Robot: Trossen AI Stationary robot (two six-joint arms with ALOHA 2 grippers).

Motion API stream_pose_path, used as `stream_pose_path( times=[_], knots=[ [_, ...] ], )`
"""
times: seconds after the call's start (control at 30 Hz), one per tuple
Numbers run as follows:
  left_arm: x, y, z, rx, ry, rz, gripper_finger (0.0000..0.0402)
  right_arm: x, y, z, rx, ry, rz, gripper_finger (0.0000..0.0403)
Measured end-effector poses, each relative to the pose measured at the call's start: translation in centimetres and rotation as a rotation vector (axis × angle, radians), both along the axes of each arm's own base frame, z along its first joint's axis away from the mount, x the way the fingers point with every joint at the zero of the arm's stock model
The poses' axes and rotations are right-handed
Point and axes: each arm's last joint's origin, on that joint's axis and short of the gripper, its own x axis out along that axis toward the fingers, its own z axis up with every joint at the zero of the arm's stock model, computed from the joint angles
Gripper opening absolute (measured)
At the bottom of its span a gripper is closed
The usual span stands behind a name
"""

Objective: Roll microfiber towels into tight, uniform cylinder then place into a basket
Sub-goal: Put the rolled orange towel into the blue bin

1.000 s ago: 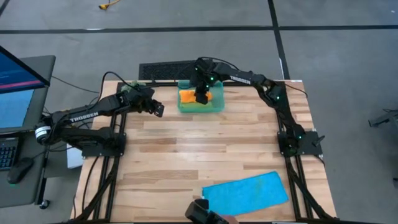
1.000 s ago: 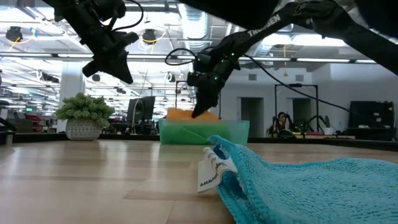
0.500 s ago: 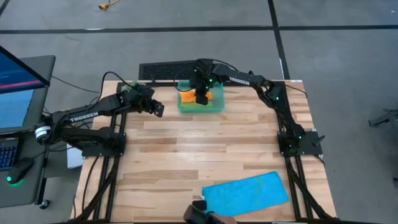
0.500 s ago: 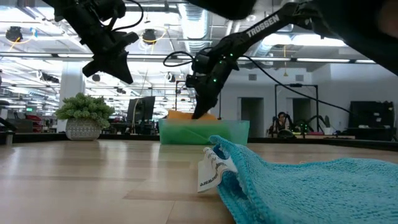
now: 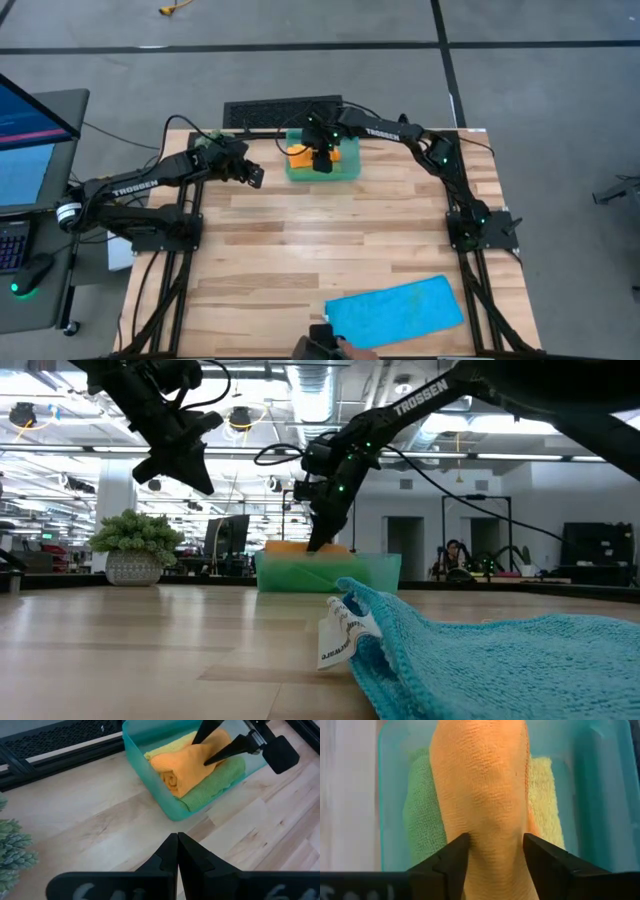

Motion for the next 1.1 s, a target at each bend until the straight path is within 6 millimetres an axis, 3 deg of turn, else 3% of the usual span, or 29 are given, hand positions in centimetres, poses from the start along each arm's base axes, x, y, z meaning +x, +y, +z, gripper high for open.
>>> stream_pose_path(
  times=[0.13, 0.33, 0.5, 0.63, 0.73, 0.87, 1.1],
  knots=[
    [0.0, 0.0, 0.0, 0.0, 0.0, 0.0, 0.0, -0.3, -0.5, 0.6, 0.024, 0.007, -0.046, 0.0214],
    [0.0, 0.0, 0.0, 0.0, 0.0, 0.0, 0.0, -0.6, -1.7, 3.1, 0.027, -0.046, -0.092, 0.0208],
    [0.0, 0.0, 0.0, 0.001, 0.0, 0.001, 0.0, -0.5, -3.3, 5.9, 0.113, -0.21, -0.165, 0.0197],
    [0.0, 0.0, 0.0, 0.001, 0.0, 0.001, 0.0, 0.3, -3.8, 6.9, 0.159, -0.342, -0.297, 0.018],
    [0.0, 0.0, 0.0, 0.001, 0.0, 0.001, 0.0, 1.5, -3.0, 6.1, 0.19, -0.365, -0.317, 0.0161],
    [0.0, 0.0, 0.0, 0.001, 0.0, 0.001, 0.0, 3.2, -1.6, 3.4, 0.201, -0.309, -0.324, 0.0132],
    [0.0, 0.0, 0.0, 0.001, 0.0, 0.001, 0.0, 3.7, -1.3, 0.7, 0.256, -0.231, -0.409, 0.0102]
  ],
)
